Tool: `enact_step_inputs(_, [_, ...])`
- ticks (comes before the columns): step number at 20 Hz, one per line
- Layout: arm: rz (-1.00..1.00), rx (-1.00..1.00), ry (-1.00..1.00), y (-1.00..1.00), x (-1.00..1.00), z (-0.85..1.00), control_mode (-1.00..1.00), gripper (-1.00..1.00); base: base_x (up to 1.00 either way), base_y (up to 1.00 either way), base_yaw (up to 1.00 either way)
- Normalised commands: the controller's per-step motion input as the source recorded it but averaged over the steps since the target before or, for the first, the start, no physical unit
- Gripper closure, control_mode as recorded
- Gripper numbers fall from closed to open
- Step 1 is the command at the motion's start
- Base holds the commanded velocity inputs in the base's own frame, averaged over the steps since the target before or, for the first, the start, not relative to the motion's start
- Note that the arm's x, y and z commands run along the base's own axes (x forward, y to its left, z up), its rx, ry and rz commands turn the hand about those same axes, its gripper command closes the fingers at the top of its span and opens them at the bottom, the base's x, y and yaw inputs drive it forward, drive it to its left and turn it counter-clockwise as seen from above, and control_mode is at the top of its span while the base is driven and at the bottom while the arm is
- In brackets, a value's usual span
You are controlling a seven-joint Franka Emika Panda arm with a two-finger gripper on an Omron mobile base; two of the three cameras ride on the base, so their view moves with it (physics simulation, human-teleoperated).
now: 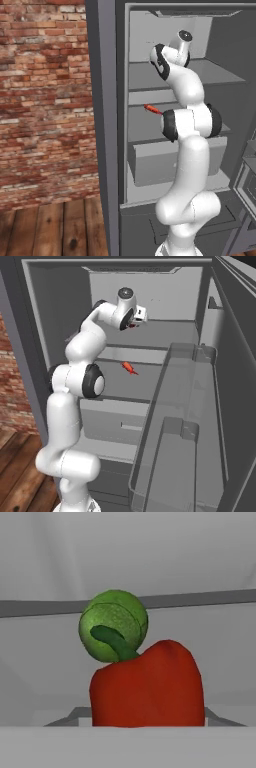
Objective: Transport the fish and bell pepper to the fridge. Place the fish on the rack containing meat and place the bell pepper on the rack containing the vegetable, ensuring meats and vegetables are on different racks.
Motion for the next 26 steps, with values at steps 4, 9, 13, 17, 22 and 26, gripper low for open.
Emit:
enact_step_inputs(4, [0.00, 0.00, 0.00, -0.01, -0.04, -0.09, -1.00, -1.00, 0.00, 0.00, 0.00])
enact_step_inputs(9, [0.00, 0.00, -0.05, 0.00, -0.07, 0.00, -1.00, -1.00, 0.00, 0.00, 0.00])
enact_step_inputs(13, [0.00, 0.00, -0.09, 0.00, -0.10, -0.12, -1.00, -1.00, 0.00, 0.00, 0.00])
enact_step_inputs(17, [0.00, 0.00, -0.11, 0.00, -0.38, -0.14, -1.00, -1.00, 0.00, 0.00, 0.00])
enact_step_inputs(22, [0.00, -0.01, -0.22, 0.01, -0.66, -0.03, -1.00, -1.00, 0.00, 0.00, 0.00])
enact_step_inputs(26, [0.00, 0.00, -0.31, 0.00, -0.83, -0.01, -1.00, -1.00, 0.00, 0.00, 0.00])
